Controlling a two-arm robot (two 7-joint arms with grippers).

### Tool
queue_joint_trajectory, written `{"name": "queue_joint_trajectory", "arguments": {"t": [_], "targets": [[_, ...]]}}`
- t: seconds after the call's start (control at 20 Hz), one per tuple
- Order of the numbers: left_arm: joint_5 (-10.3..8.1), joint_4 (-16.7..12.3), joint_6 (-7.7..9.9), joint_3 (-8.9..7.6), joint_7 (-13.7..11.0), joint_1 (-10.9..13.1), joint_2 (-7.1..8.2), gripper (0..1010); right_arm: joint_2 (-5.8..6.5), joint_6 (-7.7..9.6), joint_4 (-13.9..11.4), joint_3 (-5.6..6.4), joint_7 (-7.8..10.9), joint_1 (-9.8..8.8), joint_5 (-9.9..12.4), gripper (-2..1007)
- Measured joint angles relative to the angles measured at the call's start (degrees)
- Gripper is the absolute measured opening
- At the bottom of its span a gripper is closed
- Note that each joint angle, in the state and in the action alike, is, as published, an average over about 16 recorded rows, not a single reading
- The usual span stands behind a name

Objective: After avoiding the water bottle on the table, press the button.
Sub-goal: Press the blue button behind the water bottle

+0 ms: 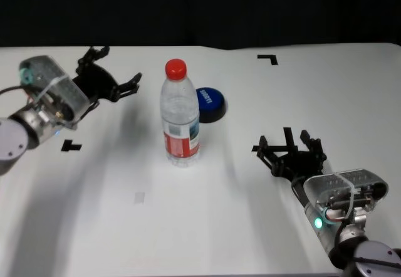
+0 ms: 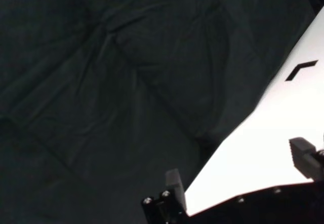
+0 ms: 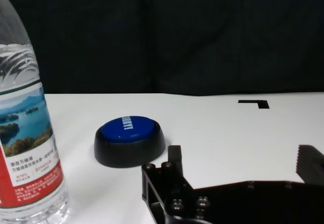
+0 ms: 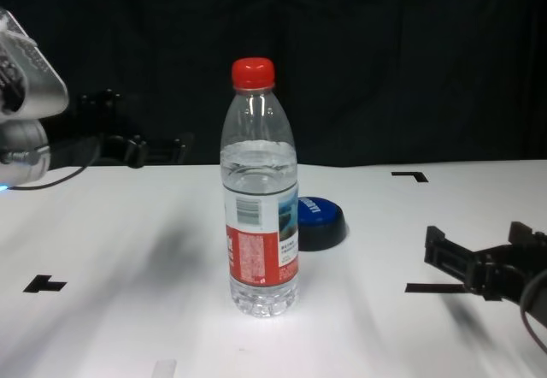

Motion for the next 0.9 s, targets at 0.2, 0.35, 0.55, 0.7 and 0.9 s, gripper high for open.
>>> {"name": "queue_joint_trajectory", "arguments": {"t": [0.2, 0.35, 0.55, 0.7, 0.9], "targets": [[-0.54, -4.0, 0.88, -0.99, -0.21, 2.53, 1.55, 1003, 0.0, 0.0, 0.0, 0.0, 0.0, 0.0, 0.0, 1003], [-1.1, -7.17, 1.55, -1.89, -0.29, 4.72, 2.66, 1003, 0.0, 0.0, 0.0, 0.0, 0.0, 0.0, 0.0, 1003], [-1.97, -11.27, 2.43, -3.33, -0.31, 7.78, 4.04, 1003, 0.0, 0.0, 0.0, 0.0, 0.0, 0.0, 0.0, 1003], [-2.62, -14.05, 3.08, -4.51, -0.23, 10.01, 4.95, 1003, 0.0, 0.0, 0.0, 0.0, 0.0, 0.0, 0.0, 1003], [-3.47, -17.19, 3.86, -6.14, -0.07, 12.79, 5.94, 1003, 0.0, 0.0, 0.0, 0.0, 0.0, 0.0, 0.0, 1003]]}}
